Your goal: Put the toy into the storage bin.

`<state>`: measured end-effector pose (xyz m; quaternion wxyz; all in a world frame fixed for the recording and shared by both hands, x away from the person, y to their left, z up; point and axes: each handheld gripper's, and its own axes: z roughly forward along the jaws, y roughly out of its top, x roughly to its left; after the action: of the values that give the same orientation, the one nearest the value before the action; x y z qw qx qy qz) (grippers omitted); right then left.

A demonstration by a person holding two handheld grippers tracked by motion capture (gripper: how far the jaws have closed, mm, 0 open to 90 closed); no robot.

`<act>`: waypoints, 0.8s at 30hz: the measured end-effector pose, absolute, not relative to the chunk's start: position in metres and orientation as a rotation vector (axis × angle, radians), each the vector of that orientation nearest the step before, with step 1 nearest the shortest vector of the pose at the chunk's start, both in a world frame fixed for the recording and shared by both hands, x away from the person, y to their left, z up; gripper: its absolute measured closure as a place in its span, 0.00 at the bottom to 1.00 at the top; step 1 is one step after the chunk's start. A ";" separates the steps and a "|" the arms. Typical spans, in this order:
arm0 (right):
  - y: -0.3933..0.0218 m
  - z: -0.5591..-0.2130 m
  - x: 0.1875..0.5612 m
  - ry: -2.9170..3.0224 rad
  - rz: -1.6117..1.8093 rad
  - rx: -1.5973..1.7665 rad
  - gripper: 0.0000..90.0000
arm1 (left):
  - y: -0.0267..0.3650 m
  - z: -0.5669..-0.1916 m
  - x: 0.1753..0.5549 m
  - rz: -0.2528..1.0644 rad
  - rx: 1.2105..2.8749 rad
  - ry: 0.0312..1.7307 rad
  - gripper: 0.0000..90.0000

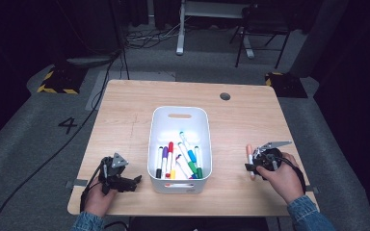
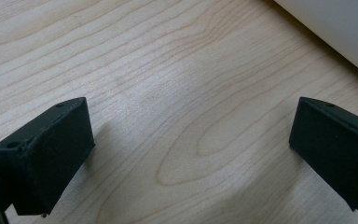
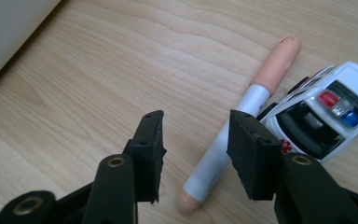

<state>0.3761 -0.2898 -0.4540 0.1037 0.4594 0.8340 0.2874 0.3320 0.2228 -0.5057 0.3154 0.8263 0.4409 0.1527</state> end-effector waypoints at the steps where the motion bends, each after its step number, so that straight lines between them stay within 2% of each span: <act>1: -0.290 -0.455 0.376 2.458 0.845 1.360 0.63 | 0.223 -0.506 0.332 0.402 2.176 1.162 0.00; 17: -0.289 -0.470 0.378 2.440 0.804 1.370 0.62 | 0.223 -0.506 0.332 0.402 2.176 1.163 0.00; 22: -0.289 -0.474 0.380 2.443 0.757 1.348 0.71 | 0.223 -0.506 0.332 0.402 2.175 1.163 0.00; 24: -0.288 -0.474 0.380 2.447 0.729 1.345 0.81 | 0.223 -0.506 0.332 0.402 2.175 1.163 0.00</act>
<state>0.3799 -0.2883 -0.4742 0.1274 0.4623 0.8410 0.2504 0.3319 0.2227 -0.5057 0.3155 0.8259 0.4417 0.1527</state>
